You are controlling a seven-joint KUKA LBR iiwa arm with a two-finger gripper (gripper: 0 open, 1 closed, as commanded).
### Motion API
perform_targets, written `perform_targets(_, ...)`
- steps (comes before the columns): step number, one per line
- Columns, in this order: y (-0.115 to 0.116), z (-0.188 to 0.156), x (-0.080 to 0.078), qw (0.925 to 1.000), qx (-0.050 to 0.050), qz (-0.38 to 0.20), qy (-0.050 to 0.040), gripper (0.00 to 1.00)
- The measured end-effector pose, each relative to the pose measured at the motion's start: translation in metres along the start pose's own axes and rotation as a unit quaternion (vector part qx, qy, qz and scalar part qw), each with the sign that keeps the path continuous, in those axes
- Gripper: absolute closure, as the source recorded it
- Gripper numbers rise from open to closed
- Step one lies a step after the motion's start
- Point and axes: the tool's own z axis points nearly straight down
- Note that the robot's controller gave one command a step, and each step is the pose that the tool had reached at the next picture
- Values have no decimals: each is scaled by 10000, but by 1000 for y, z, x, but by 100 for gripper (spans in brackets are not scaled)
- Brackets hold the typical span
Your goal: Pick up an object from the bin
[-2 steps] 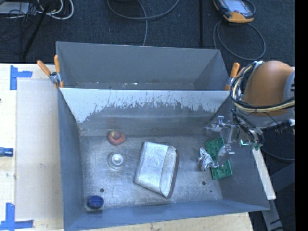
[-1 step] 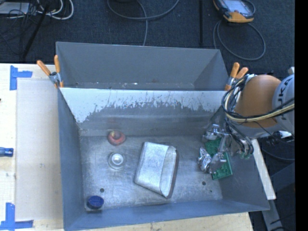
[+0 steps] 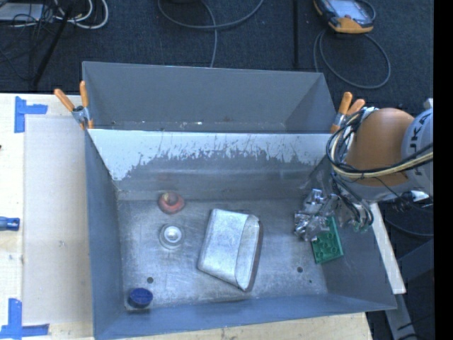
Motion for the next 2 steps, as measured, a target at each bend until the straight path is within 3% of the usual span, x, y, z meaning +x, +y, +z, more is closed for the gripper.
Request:
perform_targets(1,-2,-113,7,9916,21,-1293,-40,100)
perform_targets(2,107,-192,9,9686,4,-2486,-41,100)
